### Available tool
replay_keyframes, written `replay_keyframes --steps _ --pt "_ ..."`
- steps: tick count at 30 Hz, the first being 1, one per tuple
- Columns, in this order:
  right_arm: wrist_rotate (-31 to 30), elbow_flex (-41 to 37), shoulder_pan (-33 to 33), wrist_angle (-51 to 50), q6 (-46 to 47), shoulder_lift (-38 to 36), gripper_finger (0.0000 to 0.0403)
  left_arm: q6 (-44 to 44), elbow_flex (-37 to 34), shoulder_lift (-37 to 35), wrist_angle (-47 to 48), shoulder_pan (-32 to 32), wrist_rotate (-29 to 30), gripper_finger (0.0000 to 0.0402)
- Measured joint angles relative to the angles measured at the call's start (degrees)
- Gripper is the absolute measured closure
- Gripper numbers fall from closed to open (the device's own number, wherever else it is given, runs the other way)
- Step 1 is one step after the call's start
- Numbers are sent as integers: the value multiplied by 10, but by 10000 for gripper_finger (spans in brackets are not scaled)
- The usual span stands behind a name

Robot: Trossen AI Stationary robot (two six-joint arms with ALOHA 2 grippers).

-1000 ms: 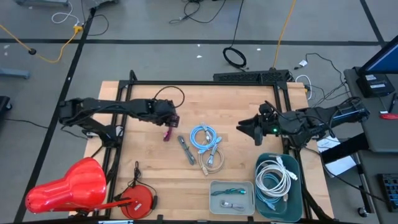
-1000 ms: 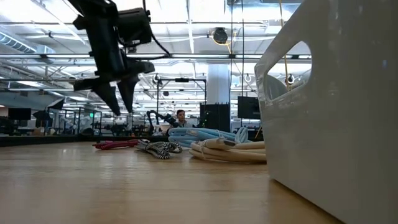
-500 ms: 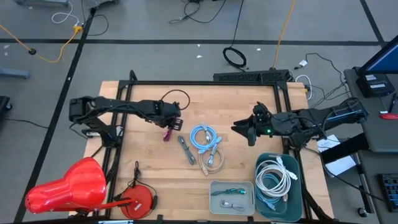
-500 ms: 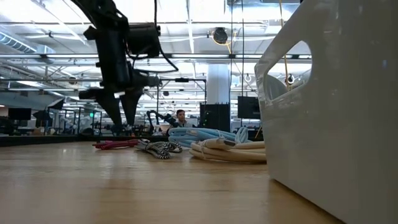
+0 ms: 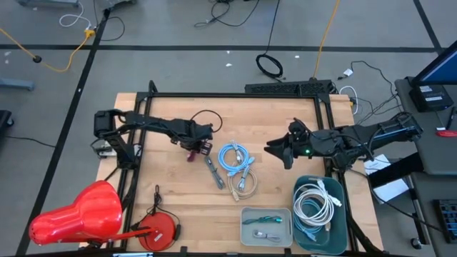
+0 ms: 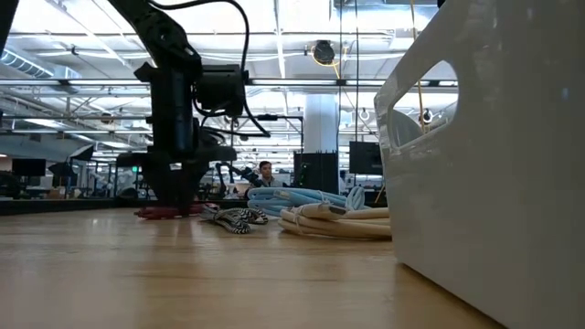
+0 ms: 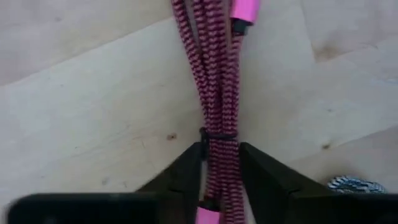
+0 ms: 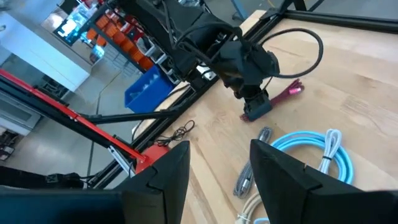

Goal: Pick & Place USB Port
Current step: Put the pink and black USB cable into the gray bin

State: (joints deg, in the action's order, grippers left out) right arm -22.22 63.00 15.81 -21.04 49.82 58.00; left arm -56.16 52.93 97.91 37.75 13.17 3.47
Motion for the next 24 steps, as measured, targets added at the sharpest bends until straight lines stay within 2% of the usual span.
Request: replay_keyframes --steps 3,4,9,14,20,24 --pt "0 0 0 -3 -1 0 243 5 -1 0 1 -1 4 368" --pt "0 0 0 -3 -3 0 243 6 -1 -2 0 -1 4 380" --pt "1 0 0 -3 -4 0 243 7 9 -15 0 -8 -19 386" --pt "17 0 0 -3 -8 -2 243 41 55 -60 -24 -49 -29 390" --pt "32 0 -1 -52 -3 -32 243 146 178 -84 -43 -141 -93 390" --pt "14 0 -1 -116 5 -72 243 179 267 -67 -35 -203 -99 390"
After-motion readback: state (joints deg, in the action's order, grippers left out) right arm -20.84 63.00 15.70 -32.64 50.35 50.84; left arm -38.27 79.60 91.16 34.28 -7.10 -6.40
